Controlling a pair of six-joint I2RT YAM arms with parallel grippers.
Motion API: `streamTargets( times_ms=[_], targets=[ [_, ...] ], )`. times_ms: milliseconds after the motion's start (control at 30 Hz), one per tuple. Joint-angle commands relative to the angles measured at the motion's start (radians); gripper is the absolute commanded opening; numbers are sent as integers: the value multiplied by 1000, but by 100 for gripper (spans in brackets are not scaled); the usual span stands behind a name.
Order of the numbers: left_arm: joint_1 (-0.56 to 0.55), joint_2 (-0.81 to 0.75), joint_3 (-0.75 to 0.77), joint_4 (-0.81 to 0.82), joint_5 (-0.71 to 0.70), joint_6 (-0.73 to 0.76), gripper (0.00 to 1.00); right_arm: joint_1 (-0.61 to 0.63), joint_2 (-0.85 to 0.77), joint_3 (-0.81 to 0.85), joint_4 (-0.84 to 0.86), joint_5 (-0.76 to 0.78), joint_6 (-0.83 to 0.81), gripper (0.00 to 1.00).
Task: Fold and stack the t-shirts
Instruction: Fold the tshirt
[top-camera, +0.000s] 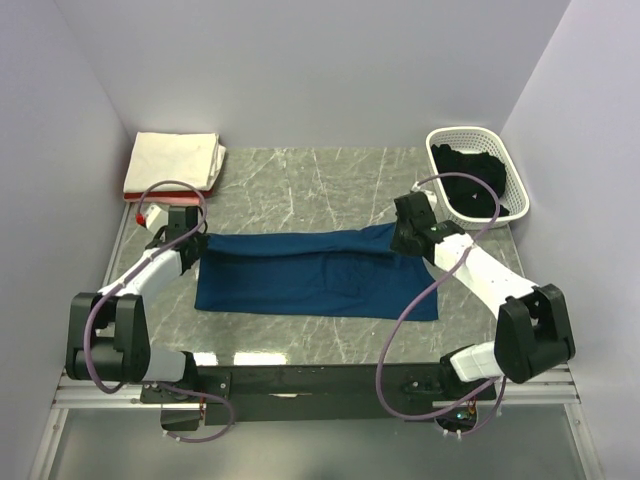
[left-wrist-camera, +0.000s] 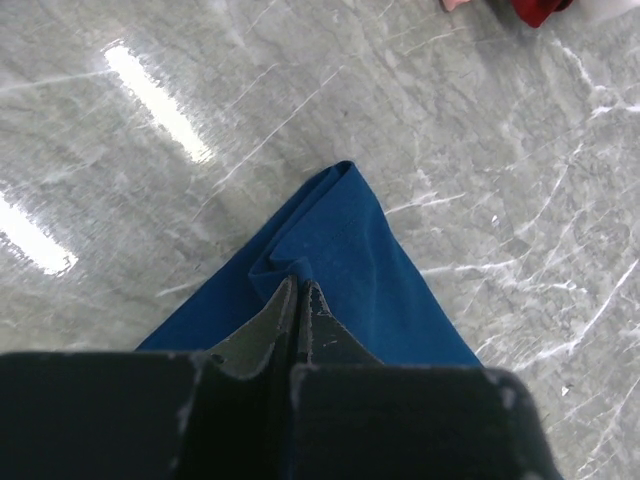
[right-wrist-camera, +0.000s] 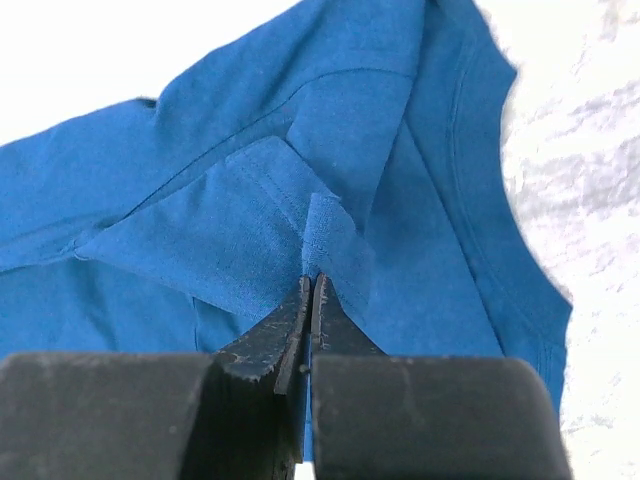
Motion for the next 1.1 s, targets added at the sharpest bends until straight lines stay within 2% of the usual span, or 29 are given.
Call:
streamTargets(
  times_ms=[0, 133, 233, 467, 833, 1000, 1033, 1067],
  targets=[
    [4, -38, -22, 31, 1, -4, 1, 16, -56, -36, 13, -14, 19, 0],
    [6, -43, -48, 39, -1, -7, 1, 30, -71, -70, 36, -81, 30, 0],
    [6, -55, -61, 43, 2, -13, 1, 44, -94, -109, 61, -130, 33, 4],
    [9, -104, -112, 46, -1, -16, 1, 45, -166, -167, 72, -173, 24, 8],
    [26, -119, -111, 28, -4, -2, 1, 45, -231, -133, 0, -130, 18, 6],
    [32, -123, -129, 34, 4, -1, 1, 45, -244, -176, 13, -142, 23, 6],
    [32, -123, -132, 36, 7, -1, 1, 45, -247, -197, 18, -147, 26, 8],
    [32, -126, -138, 36, 7, -2, 6, 45, -255, -210, 30, -155, 26, 10]
  ],
)
